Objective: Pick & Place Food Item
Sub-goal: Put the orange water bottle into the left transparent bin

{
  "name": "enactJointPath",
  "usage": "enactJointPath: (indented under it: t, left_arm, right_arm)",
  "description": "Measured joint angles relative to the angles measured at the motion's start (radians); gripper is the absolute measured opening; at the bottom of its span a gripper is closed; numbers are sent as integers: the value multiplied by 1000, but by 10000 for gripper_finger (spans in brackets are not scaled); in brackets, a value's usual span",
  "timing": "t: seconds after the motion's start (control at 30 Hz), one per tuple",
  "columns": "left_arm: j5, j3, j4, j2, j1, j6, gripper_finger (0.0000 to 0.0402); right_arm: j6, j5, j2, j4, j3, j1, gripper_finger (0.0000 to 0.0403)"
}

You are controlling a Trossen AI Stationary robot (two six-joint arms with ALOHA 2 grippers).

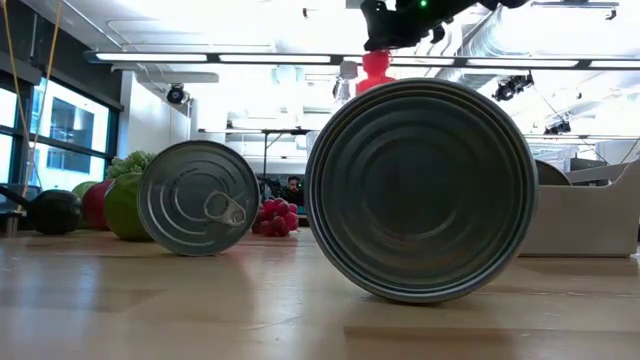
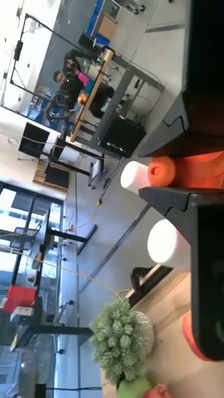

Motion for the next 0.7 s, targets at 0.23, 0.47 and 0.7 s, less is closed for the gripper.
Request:
enactJointPath:
  t: [0.23,0.47,0.7]
  left_arm:
    - [1,0,-14,0,0,0,383]
    - [2,0,-21,0,0,-16,383]
    - [2,0,-27,0,-3,-19,383]
  right_arm:
    - [100,-4,0,-1,0,-25,30]
    - [197,-15,9,-78,0,-53,33]
    - [262,-45,16,-125,0,-69,104]
